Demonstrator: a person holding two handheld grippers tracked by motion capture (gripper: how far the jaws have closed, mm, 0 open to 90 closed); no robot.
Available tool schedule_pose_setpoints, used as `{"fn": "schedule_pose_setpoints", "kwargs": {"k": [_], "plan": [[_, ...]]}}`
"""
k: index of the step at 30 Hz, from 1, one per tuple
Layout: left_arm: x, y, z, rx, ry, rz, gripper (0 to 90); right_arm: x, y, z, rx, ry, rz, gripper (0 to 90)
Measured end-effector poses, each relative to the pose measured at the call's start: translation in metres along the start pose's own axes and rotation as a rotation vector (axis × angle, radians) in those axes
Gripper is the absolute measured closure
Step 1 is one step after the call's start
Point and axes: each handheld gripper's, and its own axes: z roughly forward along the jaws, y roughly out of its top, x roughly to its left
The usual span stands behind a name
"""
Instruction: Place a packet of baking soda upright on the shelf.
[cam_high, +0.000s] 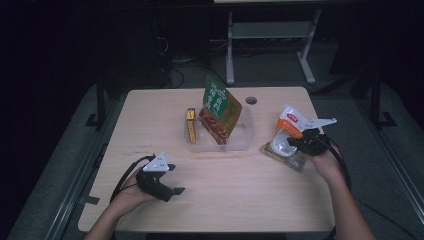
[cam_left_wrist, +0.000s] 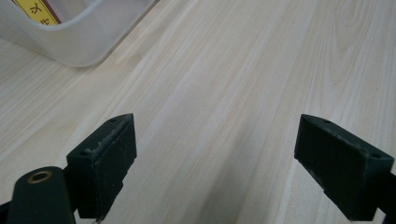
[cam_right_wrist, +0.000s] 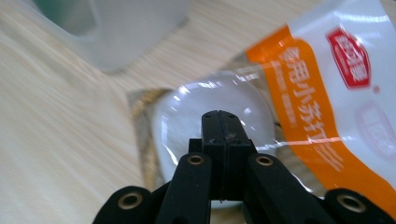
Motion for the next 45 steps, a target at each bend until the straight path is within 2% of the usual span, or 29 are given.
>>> {"fn": "schedule_pose_setpoints", "kwargs": {"k": [3, 6, 8, 10, 12, 13, 21, 31, 34, 36, 40, 45], "plan": [[0.000, 0.000, 0.000, 0.003, -0.001, -0.005, 12.4, -0.006, -0.004, 0.007, 0.030, -0.032, -0.017, 90.0], [0.001, -0.001, 0.000, 0.006, 0.002, -0.002, 12.4, -0.010, -0.006, 0.010, 0.024, -0.042, -0.011, 90.0], [0.000, 0.000, 0.000, 0.004, 0.001, -0.001, 12.4, -0.012, -0.008, 0.013, 0.039, -0.076, -0.039, 90.0], [0.001, 0.000, 0.000, 0.014, 0.000, 0.010, 12.4, -0.012, -0.010, 0.017, 0.068, -0.086, -0.049, 90.0], [0.000, 0.000, 0.001, 0.013, -0.002, 0.009, 12.5, -0.010, -0.011, 0.021, 0.094, -0.104, -0.082, 90.0], [0.000, 0.000, 0.001, 0.013, -0.005, 0.011, 12.5, -0.010, -0.010, 0.021, 0.092, -0.105, -0.091, 90.0], [-0.001, -0.001, 0.002, 0.014, -0.014, 0.008, 12.5, 0.006, -0.007, 0.022, 0.130, -0.052, -0.148, 90.0], [-0.002, -0.001, 0.003, 0.009, -0.021, 0.000, 12.6, 0.032, -0.007, 0.018, 0.163, 0.046, -0.214, 90.0], [-0.002, -0.001, 0.003, 0.014, -0.023, 0.002, 12.6, 0.038, -0.005, 0.017, 0.156, 0.039, -0.246, 90.0], [-0.002, -0.001, 0.003, 0.013, -0.024, 0.005, 12.6, 0.041, -0.003, 0.019, 0.144, 0.053, -0.246, 90.0], [-0.002, -0.001, 0.003, 0.015, -0.029, 0.013, 12.6, 0.045, -0.002, 0.022, 0.156, 0.080, -0.243, 90.0], [-0.002, 0.000, 0.003, 0.010, -0.030, 0.010, 12.6, 0.059, -0.001, 0.021, 0.177, 0.131, -0.256, 90.0]]}}
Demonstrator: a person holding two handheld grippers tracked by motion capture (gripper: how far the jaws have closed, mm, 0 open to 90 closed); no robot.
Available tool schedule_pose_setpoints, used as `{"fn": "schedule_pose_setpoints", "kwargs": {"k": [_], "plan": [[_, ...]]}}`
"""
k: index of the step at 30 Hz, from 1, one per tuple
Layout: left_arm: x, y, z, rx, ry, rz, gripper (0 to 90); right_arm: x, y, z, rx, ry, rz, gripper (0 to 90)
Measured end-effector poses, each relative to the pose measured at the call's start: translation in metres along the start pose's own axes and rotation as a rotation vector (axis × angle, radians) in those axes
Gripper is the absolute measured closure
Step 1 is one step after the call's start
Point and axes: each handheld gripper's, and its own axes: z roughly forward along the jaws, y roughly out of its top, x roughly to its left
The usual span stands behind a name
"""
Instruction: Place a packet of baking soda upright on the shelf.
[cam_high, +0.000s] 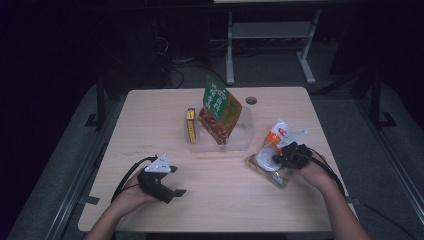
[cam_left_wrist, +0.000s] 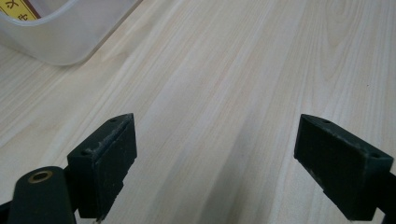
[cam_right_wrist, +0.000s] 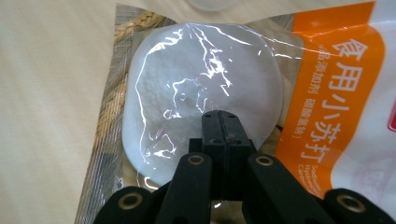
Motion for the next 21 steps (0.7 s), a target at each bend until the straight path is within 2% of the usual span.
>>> {"fn": "schedule_pose_setpoints", "kwargs": {"k": [9, 13, 17, 21], "plan": [[-0.001, 0.001, -0.002, 0.007, 0.000, 0.012, 12.6, 0.039, 0.004, -0.003, 0.009, 0.079, -0.060, 90.0], [-0.001, 0.001, -0.001, 0.005, -0.004, 0.009, 12.6, 0.055, 0.006, -0.003, 0.005, 0.116, -0.115, 90.0], [-0.002, 0.002, -0.001, 0.006, -0.006, 0.014, 12.8, 0.063, 0.014, 0.003, 0.001, 0.125, -0.150, 90.0], [-0.002, 0.002, -0.002, 0.004, -0.008, 0.018, 12.9, 0.061, 0.020, 0.005, -0.011, 0.127, -0.129, 90.0]]}}
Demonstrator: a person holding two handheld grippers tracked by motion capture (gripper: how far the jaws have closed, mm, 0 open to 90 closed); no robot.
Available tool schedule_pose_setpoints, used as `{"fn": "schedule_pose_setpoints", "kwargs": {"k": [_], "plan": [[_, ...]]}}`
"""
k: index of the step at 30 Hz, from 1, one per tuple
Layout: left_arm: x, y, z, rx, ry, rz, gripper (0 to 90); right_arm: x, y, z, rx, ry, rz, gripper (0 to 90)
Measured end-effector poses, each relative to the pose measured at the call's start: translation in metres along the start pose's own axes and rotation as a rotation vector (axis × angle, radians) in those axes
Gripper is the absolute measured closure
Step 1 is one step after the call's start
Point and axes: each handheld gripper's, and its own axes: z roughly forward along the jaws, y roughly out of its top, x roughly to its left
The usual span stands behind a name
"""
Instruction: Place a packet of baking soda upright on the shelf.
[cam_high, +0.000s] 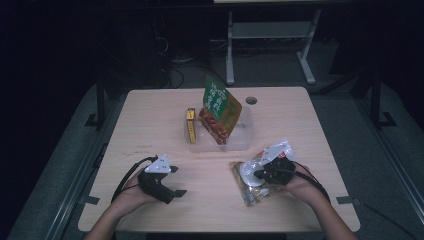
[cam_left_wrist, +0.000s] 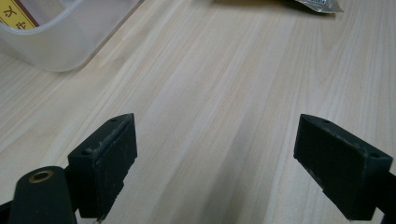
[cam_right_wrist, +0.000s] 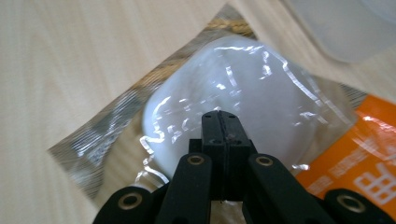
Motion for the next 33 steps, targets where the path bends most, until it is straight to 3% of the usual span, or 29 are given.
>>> {"fn": "schedule_pose_setpoints", "kwargs": {"k": [9, 16, 26, 29, 31, 33], "plan": [[-0.002, 0.002, 0.000, -0.007, 0.000, 0.004, 12.9, 0.011, 0.014, 0.014, 0.004, 0.041, -0.062, 90.0], [-0.003, 0.003, -0.002, -0.021, -0.002, -0.004, 12.9, 0.036, 0.040, 0.031, -0.006, 0.092, -0.131, 90.0], [-0.006, 0.006, 0.005, -0.016, -0.035, 0.005, 12.9, 0.069, 0.063, 0.046, -0.043, 0.177, -0.192, 90.0], [-0.008, 0.010, 0.007, -0.027, -0.047, 0.009, 12.9, 0.063, 0.061, 0.035, -0.080, 0.179, -0.160, 89.9], [-0.009, 0.014, 0.011, -0.031, -0.058, 0.014, 13.2, 0.054, 0.055, 0.024, -0.099, 0.169, -0.121, 83.9], [-0.010, 0.020, 0.016, -0.036, -0.068, 0.017, 13.2, 0.047, 0.045, 0.011, -0.109, 0.164, -0.051, 78.4]]}}
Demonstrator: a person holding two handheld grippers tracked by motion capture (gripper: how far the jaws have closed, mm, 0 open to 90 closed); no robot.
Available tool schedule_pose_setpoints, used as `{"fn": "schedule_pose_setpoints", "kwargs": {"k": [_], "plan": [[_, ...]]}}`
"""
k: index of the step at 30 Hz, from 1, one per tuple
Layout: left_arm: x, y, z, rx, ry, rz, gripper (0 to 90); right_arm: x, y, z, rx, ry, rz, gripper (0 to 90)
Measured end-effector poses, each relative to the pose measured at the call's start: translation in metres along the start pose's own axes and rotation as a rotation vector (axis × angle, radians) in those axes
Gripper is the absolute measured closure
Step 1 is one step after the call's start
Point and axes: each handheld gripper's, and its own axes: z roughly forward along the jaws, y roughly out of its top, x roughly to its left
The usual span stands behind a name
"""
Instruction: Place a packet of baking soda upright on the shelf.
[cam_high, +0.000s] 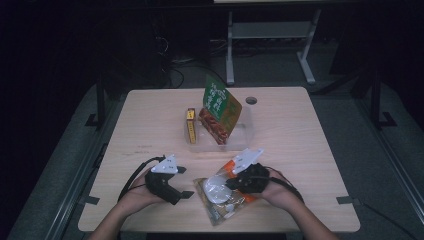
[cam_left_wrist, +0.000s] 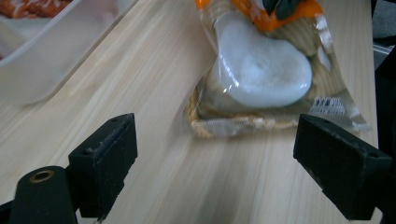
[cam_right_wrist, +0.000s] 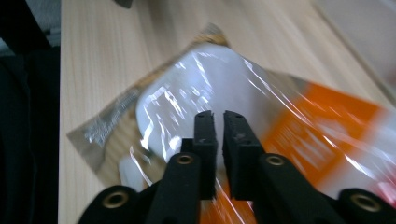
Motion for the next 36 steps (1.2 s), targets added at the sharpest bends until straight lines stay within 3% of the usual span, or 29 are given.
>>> {"fn": "schedule_pose_setpoints", "kwargs": {"k": [2, 4, 7, 12, 16, 20, 25, 28, 30, 36], "plan": [[0.000, 0.007, 0.007, -0.004, -0.008, 0.013, 13.5, -0.007, -0.010, -0.014, -0.026, -0.020, 0.041, 71.5], [0.001, 0.013, 0.014, -0.011, -0.022, 0.006, 13.9, -0.016, -0.022, -0.032, -0.061, -0.032, 0.119, 64.4], [0.003, 0.020, 0.028, -0.001, -0.048, 0.006, 14.6, -0.032, -0.036, -0.050, -0.087, -0.084, 0.174, 55.7], [0.007, 0.034, 0.050, -0.007, -0.097, -0.006, 19.1, -0.052, -0.052, -0.057, -0.117, -0.089, 0.241, 46.3], [0.012, 0.042, 0.068, 0.010, -0.134, -0.027, 23.1, -0.055, -0.054, -0.054, -0.109, -0.072, 0.245, 41.6], [0.016, 0.044, 0.084, 0.037, -0.186, -0.065, 34.2, -0.054, -0.053, -0.052, -0.106, -0.057, 0.240, 40.1], [0.018, 0.044, 0.090, 0.033, -0.247, -0.089, 47.6, -0.054, -0.053, -0.051, -0.108, -0.051, 0.232, 39.8], [0.018, 0.044, 0.090, 0.050, -0.251, -0.074, 55.5, -0.054, -0.053, -0.051, -0.112, -0.044, 0.232, 39.6], [0.016, 0.043, 0.091, 0.042, -0.268, -0.070, 69.0, -0.054, -0.053, -0.051, -0.112, -0.041, 0.232, 39.2], [0.010, 0.048, 0.082, 0.028, -0.259, 0.016, 87.9, -0.054, -0.053, -0.050, -0.124, -0.010, 0.223, 34.9]]}}
